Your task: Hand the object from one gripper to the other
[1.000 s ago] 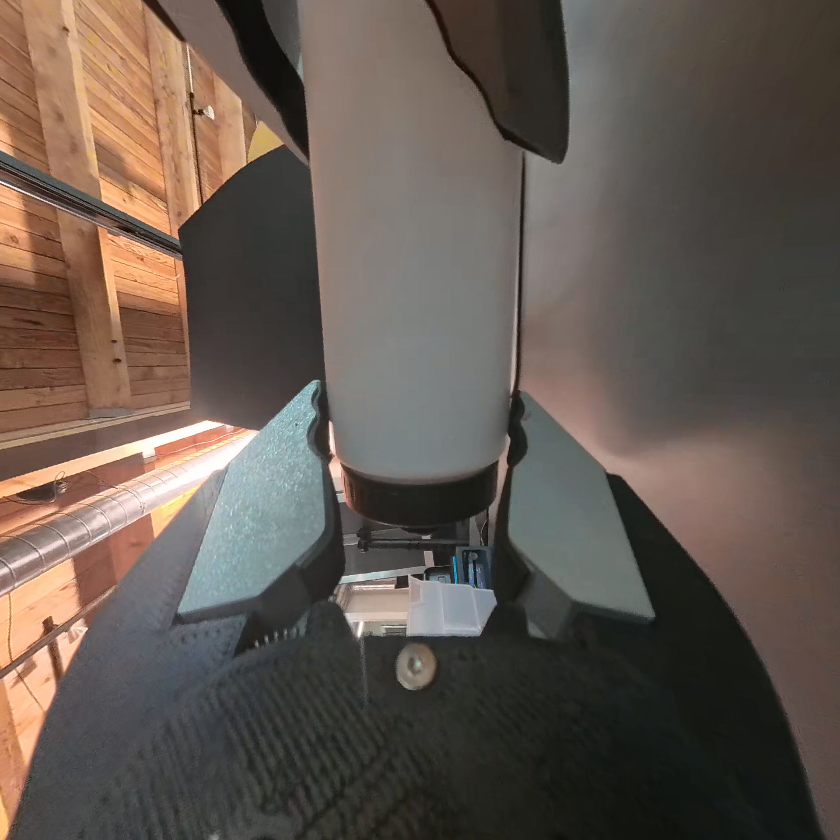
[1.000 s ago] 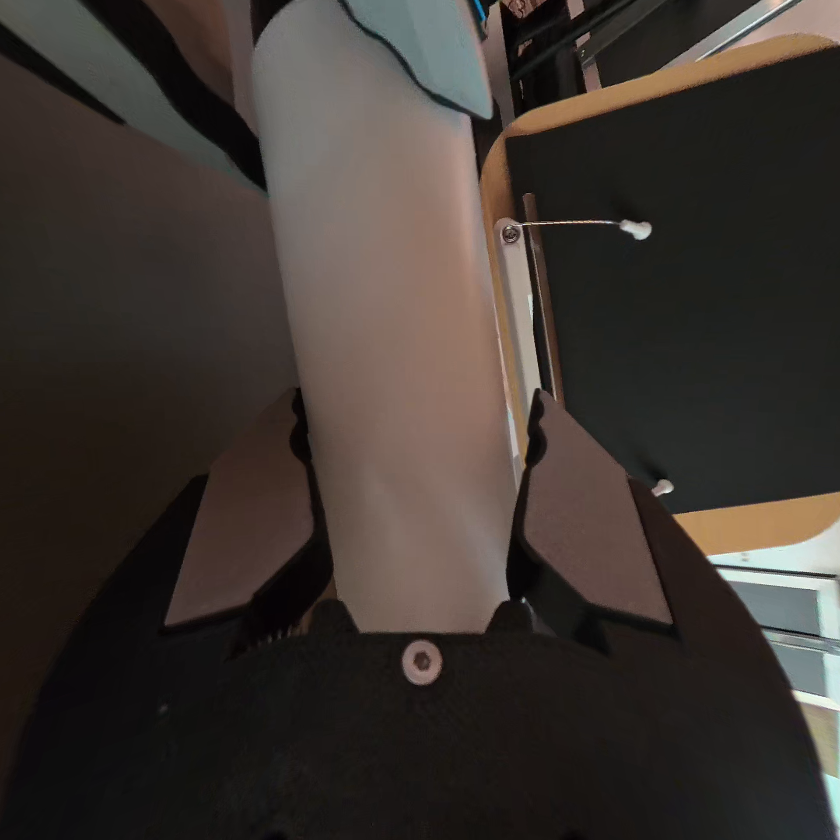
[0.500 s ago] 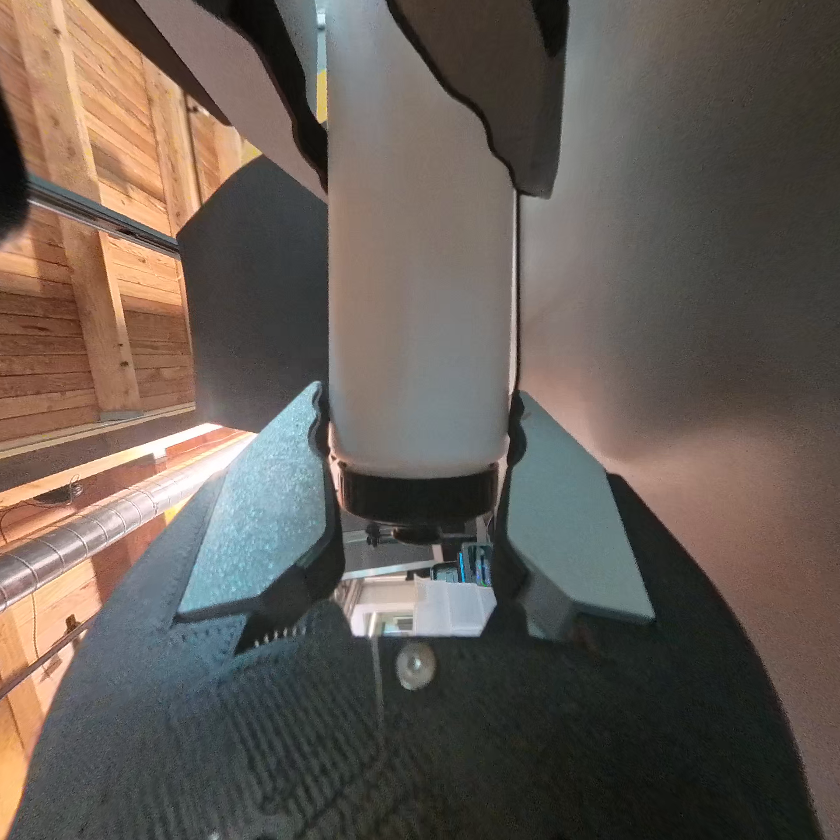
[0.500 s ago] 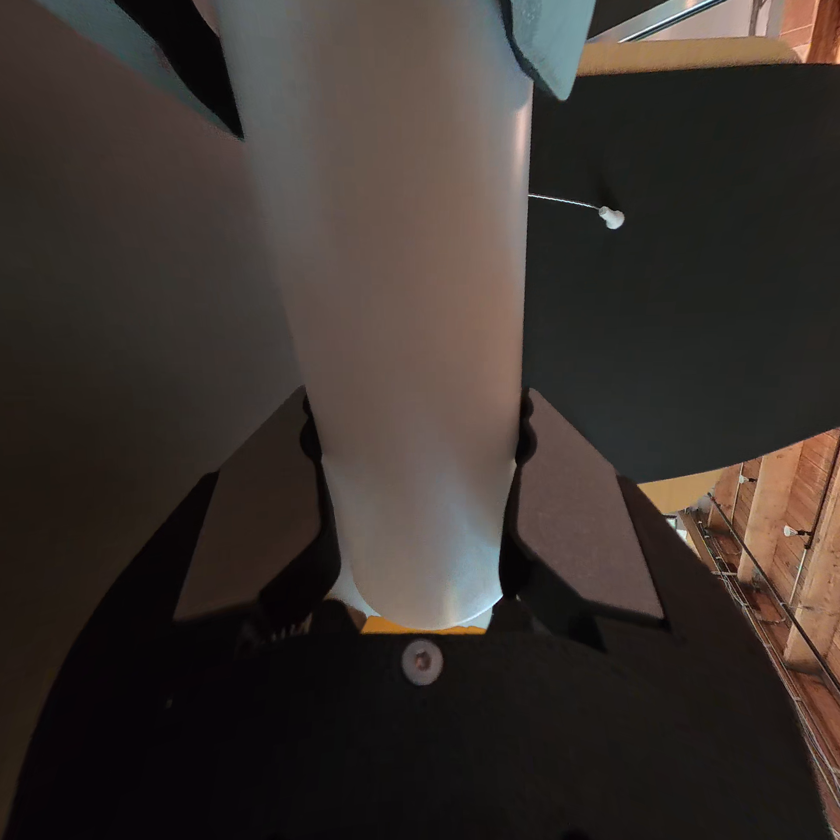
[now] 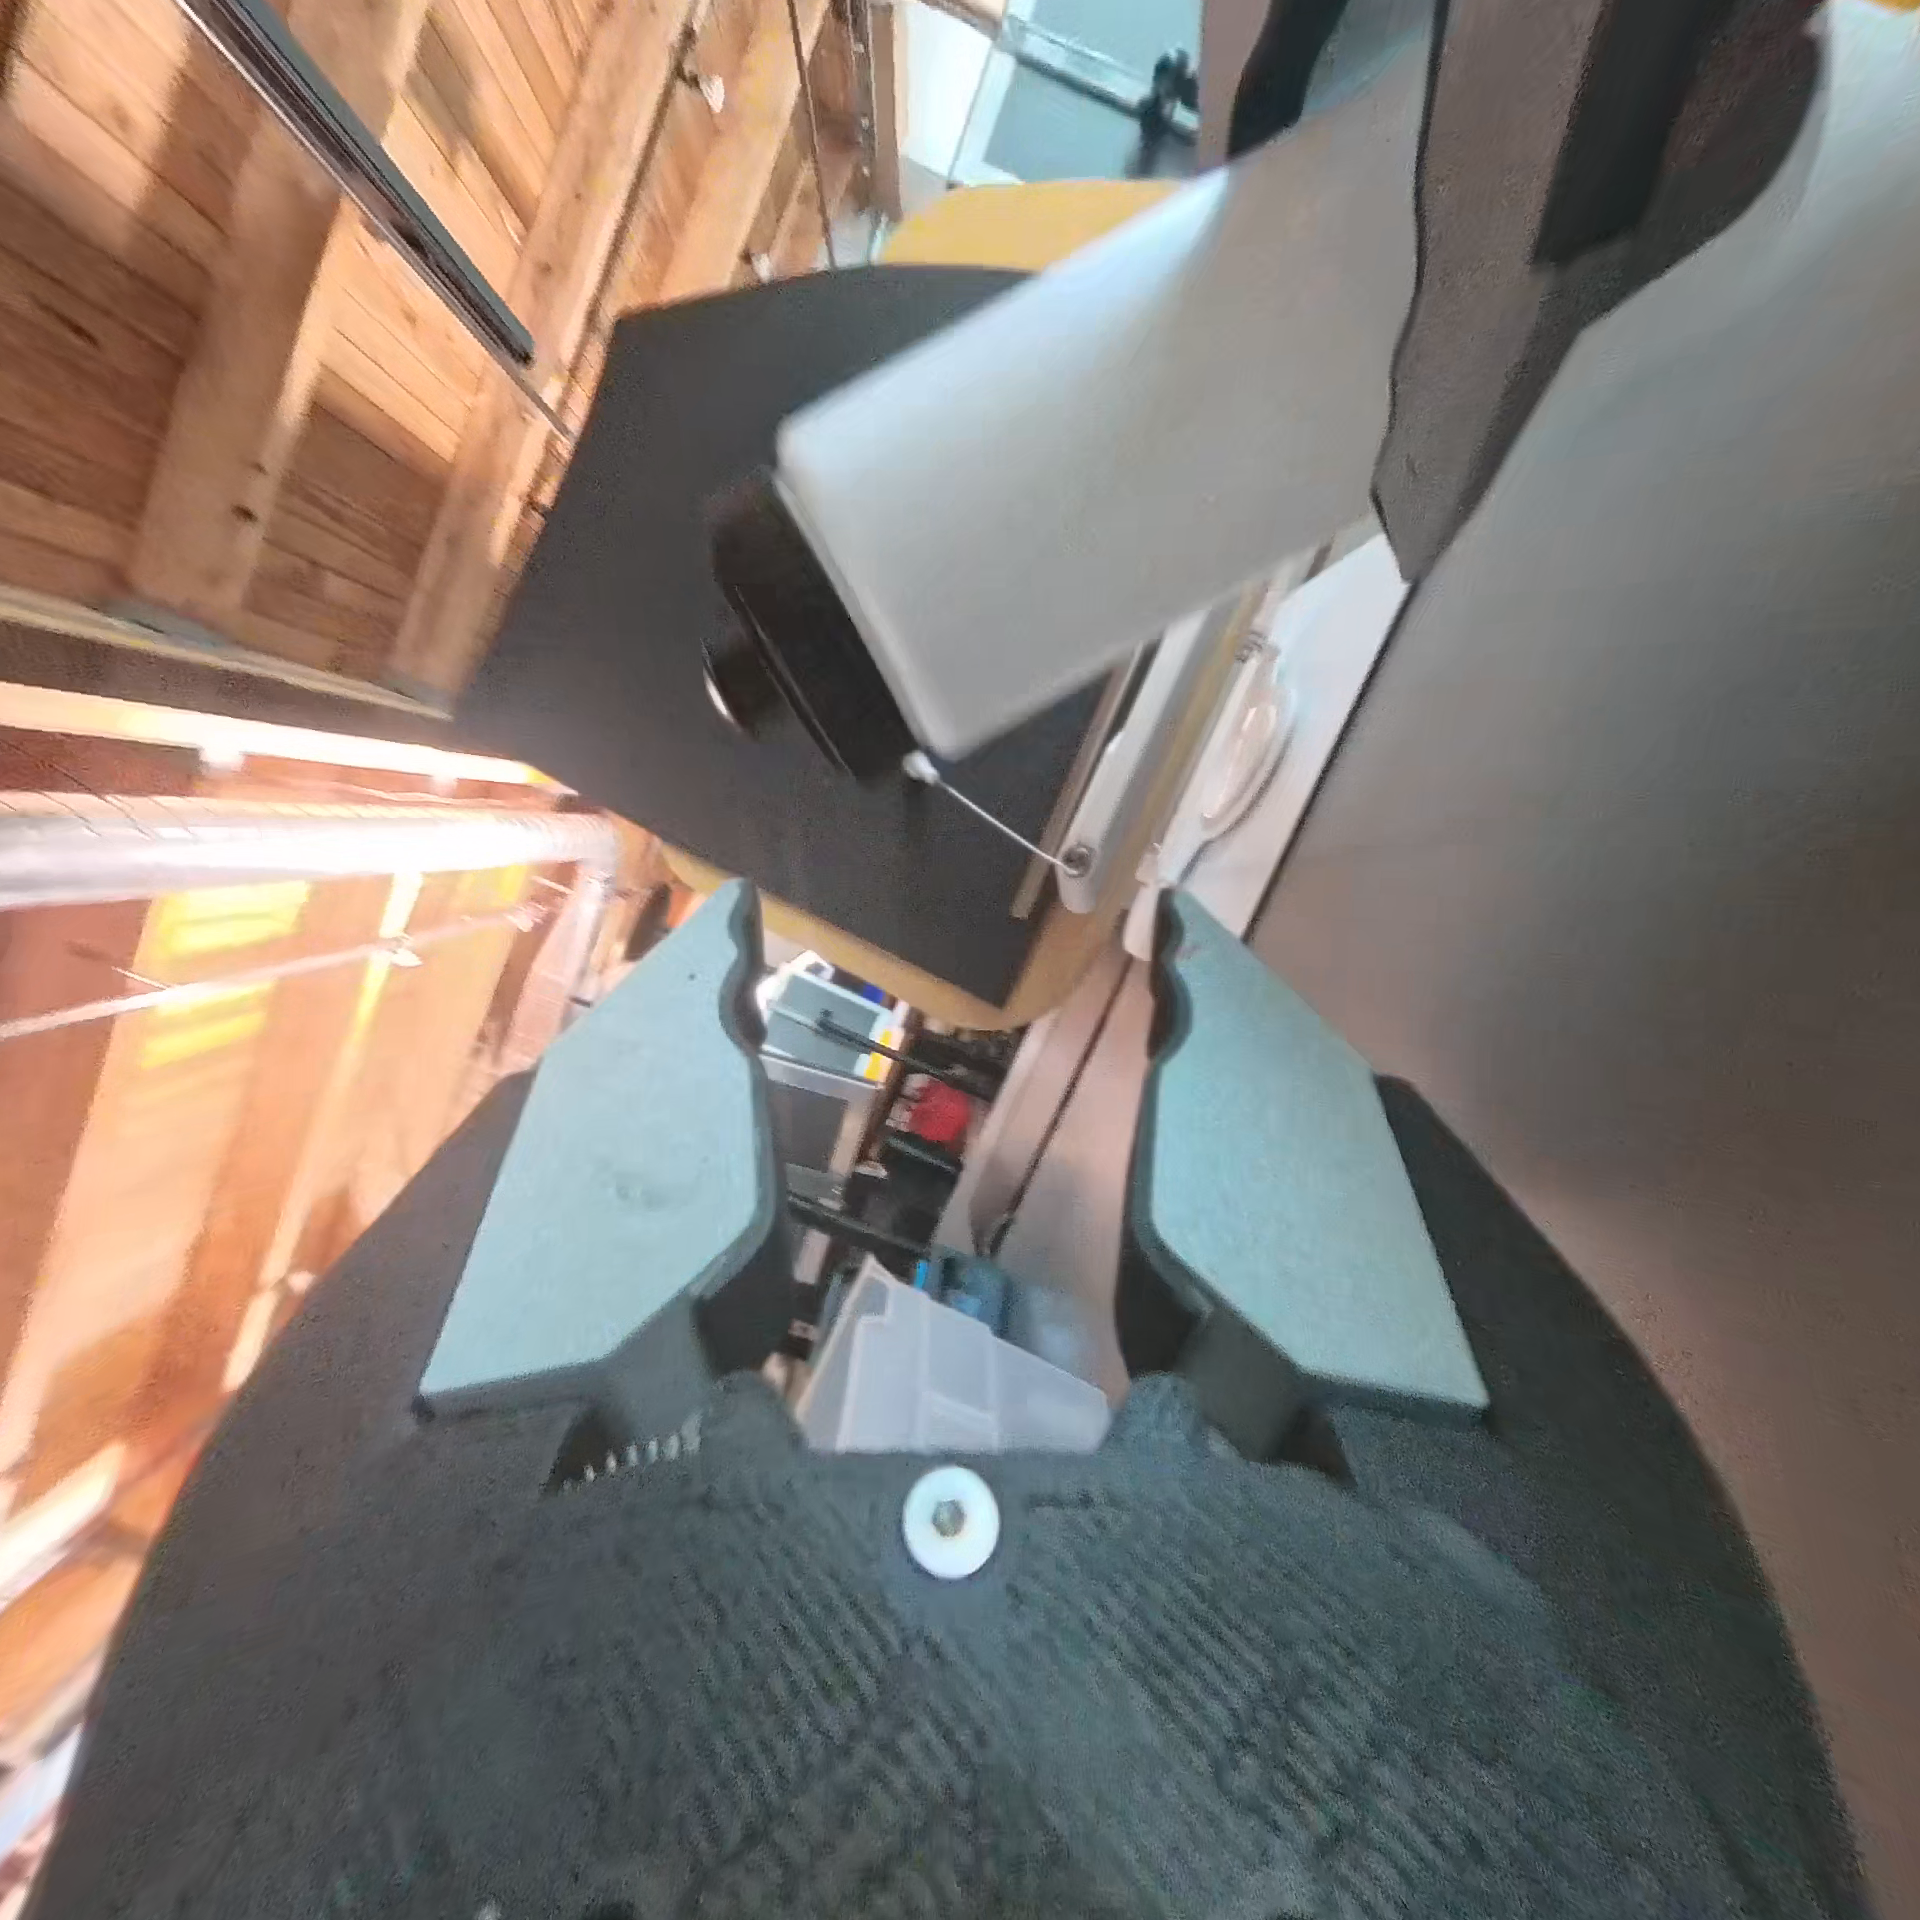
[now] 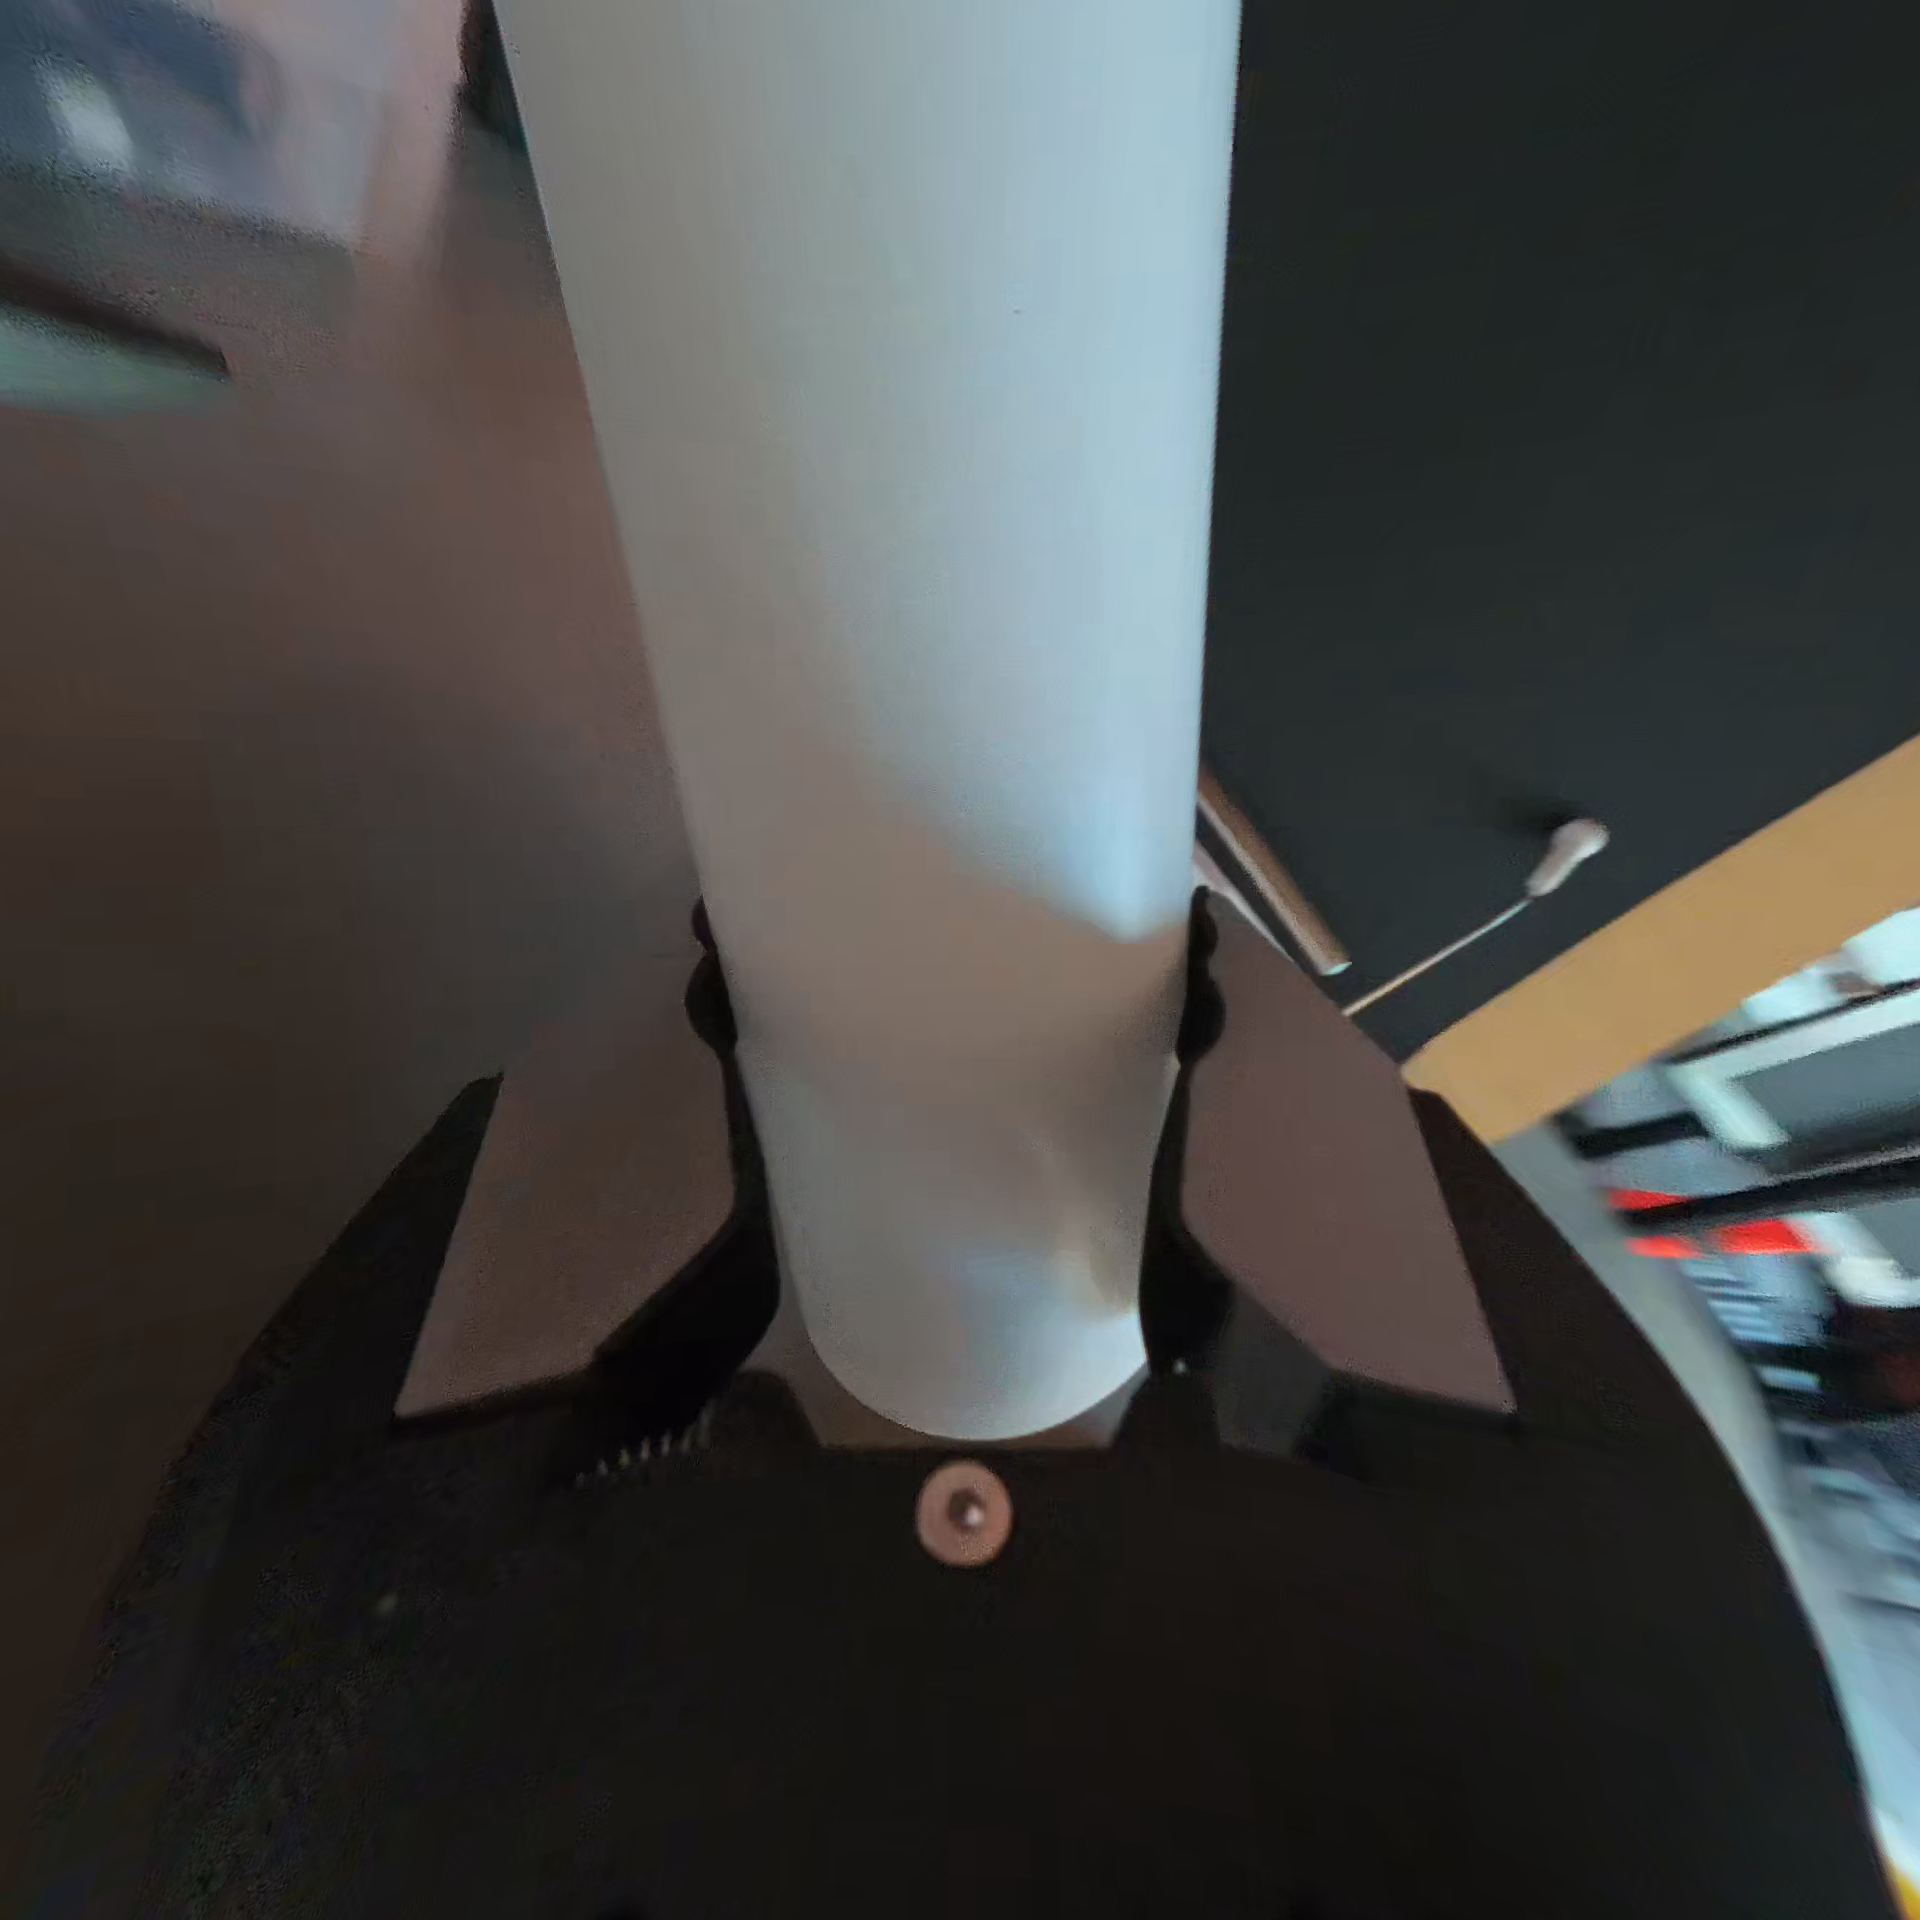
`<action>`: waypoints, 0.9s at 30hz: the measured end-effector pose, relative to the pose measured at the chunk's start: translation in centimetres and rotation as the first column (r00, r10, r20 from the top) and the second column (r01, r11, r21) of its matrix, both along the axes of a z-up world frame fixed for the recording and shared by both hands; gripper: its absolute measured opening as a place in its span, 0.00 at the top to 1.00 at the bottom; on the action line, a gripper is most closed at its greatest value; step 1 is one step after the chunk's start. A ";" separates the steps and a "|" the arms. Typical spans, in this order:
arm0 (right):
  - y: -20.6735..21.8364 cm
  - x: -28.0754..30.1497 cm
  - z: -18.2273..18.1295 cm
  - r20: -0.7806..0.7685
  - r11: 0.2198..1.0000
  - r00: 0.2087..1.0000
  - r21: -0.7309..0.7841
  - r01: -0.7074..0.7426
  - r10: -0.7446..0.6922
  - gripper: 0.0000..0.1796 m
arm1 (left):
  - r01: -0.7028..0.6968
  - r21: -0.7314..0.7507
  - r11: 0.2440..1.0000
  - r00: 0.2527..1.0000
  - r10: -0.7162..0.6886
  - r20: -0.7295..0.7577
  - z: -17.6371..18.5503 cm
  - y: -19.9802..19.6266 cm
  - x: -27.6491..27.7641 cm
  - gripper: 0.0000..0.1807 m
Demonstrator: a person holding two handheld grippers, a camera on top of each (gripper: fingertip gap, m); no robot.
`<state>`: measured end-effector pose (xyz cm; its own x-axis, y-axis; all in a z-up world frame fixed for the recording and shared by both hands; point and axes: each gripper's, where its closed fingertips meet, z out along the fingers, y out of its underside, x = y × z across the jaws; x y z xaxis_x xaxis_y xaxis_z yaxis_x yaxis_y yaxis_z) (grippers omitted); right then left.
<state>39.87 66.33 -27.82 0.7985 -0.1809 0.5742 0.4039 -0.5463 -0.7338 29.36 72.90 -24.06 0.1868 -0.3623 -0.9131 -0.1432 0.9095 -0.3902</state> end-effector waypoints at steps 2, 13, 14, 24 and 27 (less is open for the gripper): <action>0.1 -1.3 0.3 -0.225 0.995 0.970 0.071 -0.076 0.091 0.52 | -0.007 -0.055 0.998 0.999 0.004 -0.045 -0.9 0.8 0.3 0.58; -2.5 -9.6 1.0 -0.929 0.876 0.102 0.294 -0.382 0.356 0.52 | -0.056 0.159 0.986 0.993 0.071 -0.089 -2.8 1.0 1.2 0.52; -2.8 -10.3 0.6 -0.945 0.867 0.038 0.282 -0.411 0.325 0.52 | -0.059 0.213 0.975 0.996 0.073 -0.059 -2.5 0.6 1.0 0.52; -3.4 -15.7 -3.3 -0.983 0.785 -0.171 0.155 -0.600 0.063 0.52 | 0.014 0.452 0.892 1.000 -0.020 0.008 -2.4 -3.7 0.7 0.50; -3.3 -16.3 -3.7 -0.978 0.777 -0.207 0.153 -0.611 0.029 0.51 | 0.058 0.514 0.856 0.998 -0.052 -0.025 -3.5 -4.8 0.9 0.50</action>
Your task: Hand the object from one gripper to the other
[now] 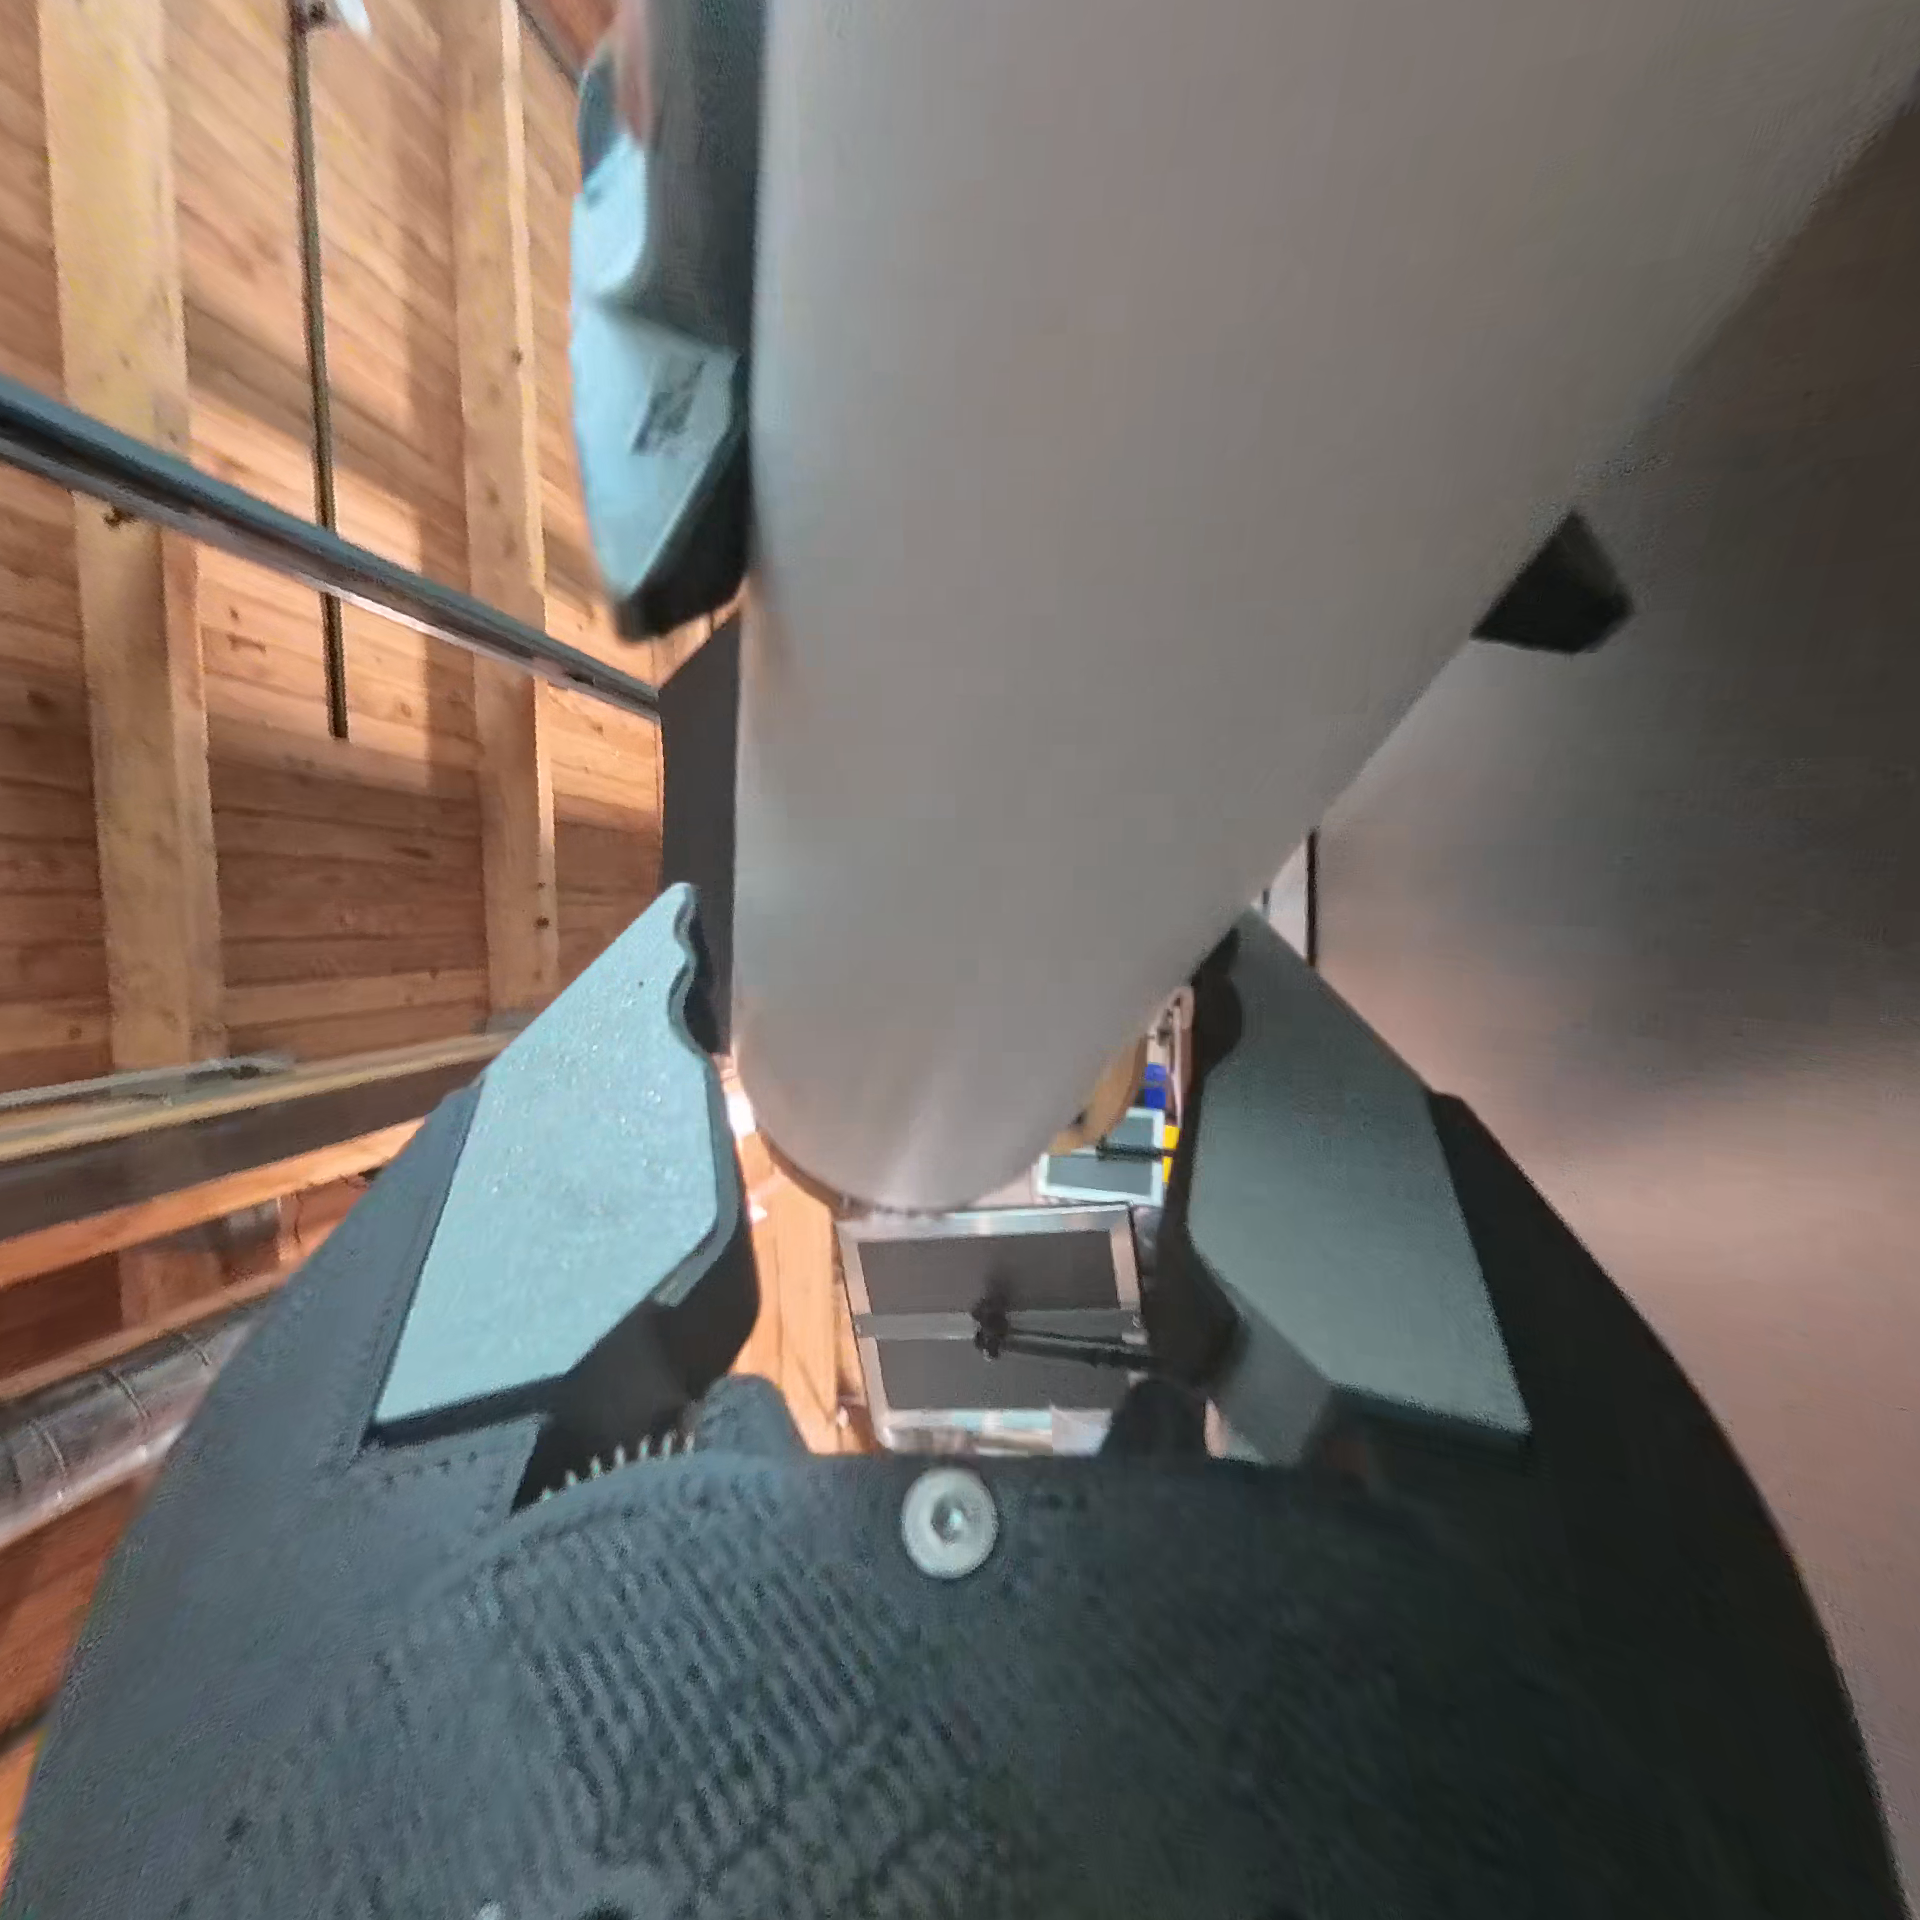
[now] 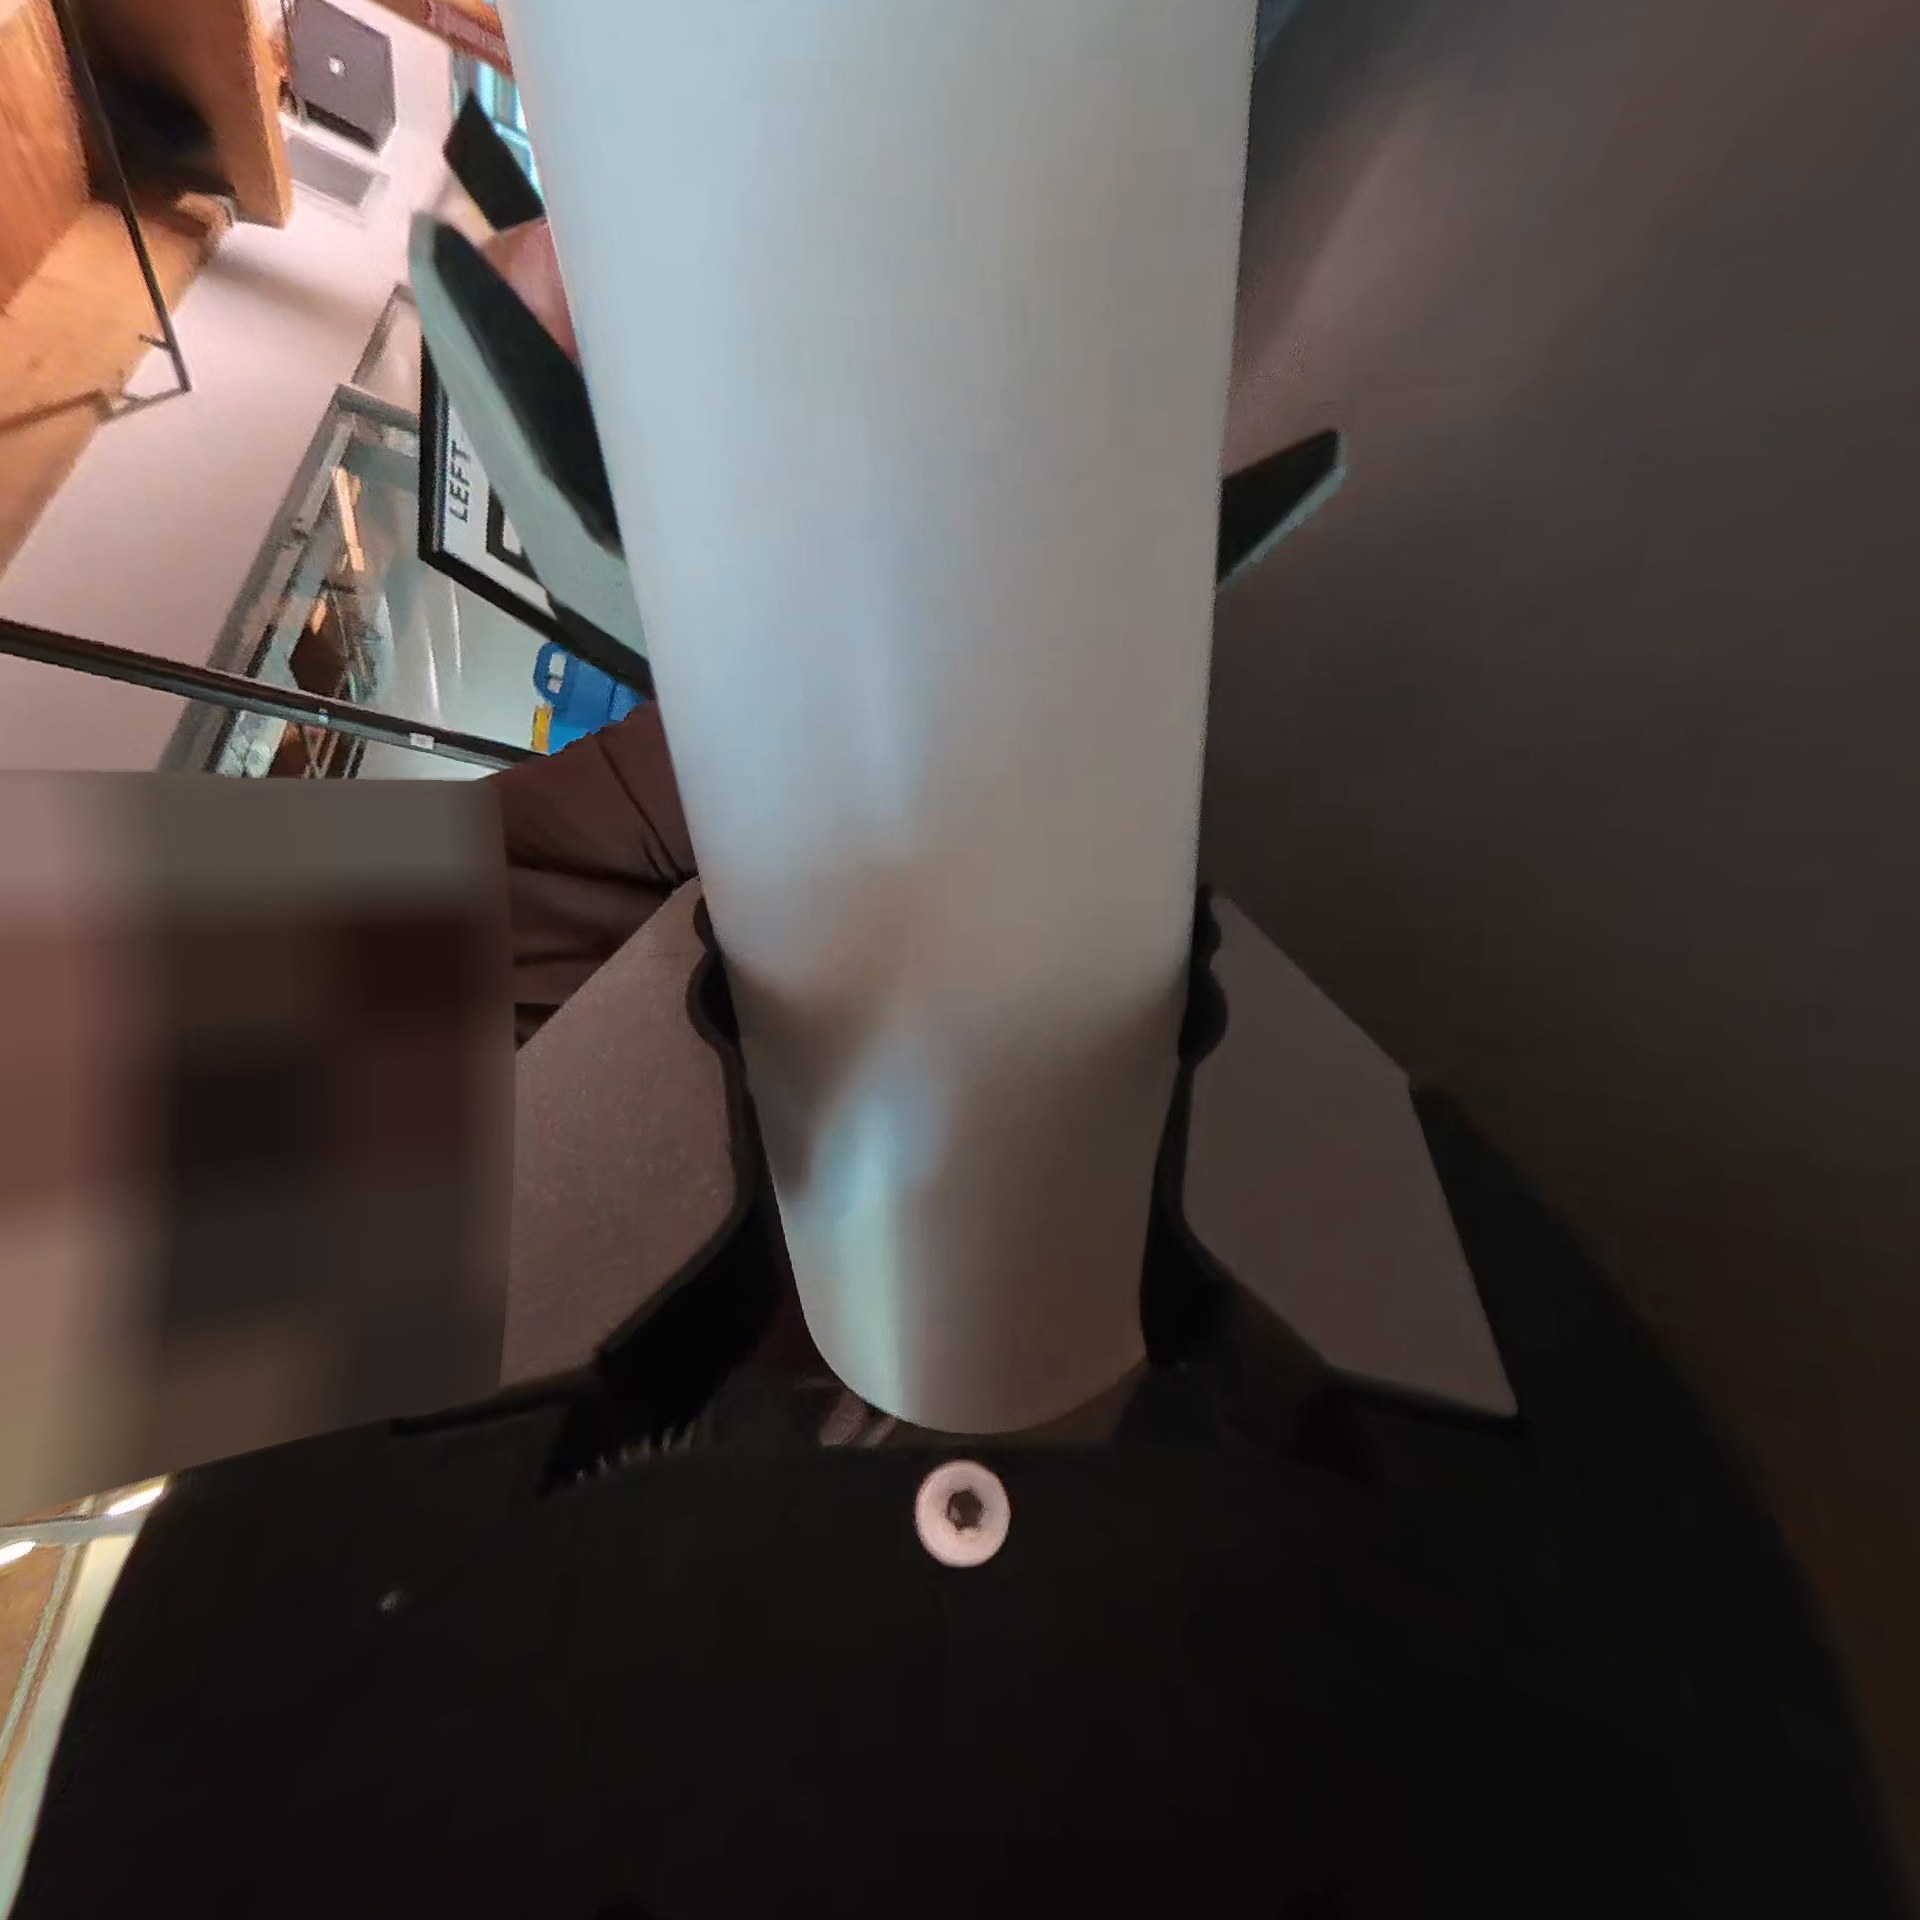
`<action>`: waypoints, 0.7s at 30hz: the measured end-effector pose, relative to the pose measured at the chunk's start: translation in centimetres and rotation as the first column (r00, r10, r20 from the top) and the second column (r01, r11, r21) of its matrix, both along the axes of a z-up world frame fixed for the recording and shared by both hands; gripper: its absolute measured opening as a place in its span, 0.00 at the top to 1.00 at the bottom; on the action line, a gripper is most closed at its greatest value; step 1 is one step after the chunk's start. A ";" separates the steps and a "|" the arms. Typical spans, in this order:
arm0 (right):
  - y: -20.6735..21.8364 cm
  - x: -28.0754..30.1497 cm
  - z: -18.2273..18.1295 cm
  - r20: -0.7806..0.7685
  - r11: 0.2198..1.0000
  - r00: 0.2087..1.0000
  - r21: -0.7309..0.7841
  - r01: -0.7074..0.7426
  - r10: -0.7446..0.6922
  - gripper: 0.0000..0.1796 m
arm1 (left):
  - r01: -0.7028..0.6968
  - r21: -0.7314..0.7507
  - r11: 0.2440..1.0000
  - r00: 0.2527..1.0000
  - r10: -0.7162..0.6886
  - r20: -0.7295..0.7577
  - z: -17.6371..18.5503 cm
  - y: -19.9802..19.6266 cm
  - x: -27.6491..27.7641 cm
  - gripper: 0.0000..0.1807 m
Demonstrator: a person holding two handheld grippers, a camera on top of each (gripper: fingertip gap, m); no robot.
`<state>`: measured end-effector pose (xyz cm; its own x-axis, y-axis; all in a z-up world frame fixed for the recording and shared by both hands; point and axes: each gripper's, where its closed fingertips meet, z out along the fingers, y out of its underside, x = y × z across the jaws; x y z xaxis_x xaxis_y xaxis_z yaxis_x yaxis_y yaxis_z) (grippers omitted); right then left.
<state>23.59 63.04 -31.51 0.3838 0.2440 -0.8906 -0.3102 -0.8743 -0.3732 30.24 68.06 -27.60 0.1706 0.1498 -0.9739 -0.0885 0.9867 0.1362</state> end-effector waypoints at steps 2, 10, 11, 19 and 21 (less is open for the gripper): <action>-0.6 -1.0 0.0 -0.016 0.998 0.998 -0.004 -0.063 0.063 0.51 | 0.040 0.029 0.999 0.999 -0.040 0.000 -0.3 -0.9 0.0 0.49; -0.2 -1.4 3.9 -0.079 0.980 0.995 0.191 -0.053 0.069 0.45 | 0.057 -0.279 0.959 0.993 -0.084 -0.086 0.6 -0.3 -0.4 0.50; 0.0 -0.8 4.5 -0.100 0.977 0.994 0.212 -0.022 0.044 0.44 | 0.062 -0.342 0.938 0.989 -0.103 -0.102 0.6 -0.1 -0.5 0.50; 1.8 2.5 7.2 -0.139 0.918 0.981 0.356 0.177 -0.135 0.37 | 0.045 -0.632 0.774 0.967 -0.193 -0.167 0.2 0.6 -0.5 0.51; 1.9 3.3 8.3 -0.161 0.881 0.972 0.417 0.224 -0.172 0.39 | 0.055 -0.690 0.721 0.958 -0.234 -0.168 0.4 0.2 -0.7 0.51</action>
